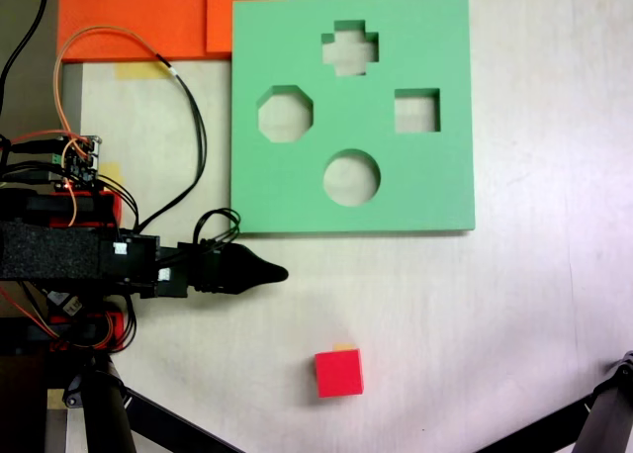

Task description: Put the square block into the corresponding hole

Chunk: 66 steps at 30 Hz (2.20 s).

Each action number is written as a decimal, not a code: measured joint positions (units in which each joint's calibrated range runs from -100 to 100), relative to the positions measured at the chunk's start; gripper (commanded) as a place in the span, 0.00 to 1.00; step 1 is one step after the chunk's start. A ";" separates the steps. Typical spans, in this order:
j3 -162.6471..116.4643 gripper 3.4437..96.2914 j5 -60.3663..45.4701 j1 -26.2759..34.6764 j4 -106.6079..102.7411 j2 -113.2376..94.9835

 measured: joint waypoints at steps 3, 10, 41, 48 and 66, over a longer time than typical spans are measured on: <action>0.00 0.49 0.00 0.00 0.00 0.00; 0.00 0.49 0.00 0.00 0.00 0.00; 44.78 0.47 32.63 -8.25 -57.17 1.23; 81.04 0.47 34.63 -8.55 -85.85 27.50; 120.43 0.88 32.09 -12.21 -104.55 78.39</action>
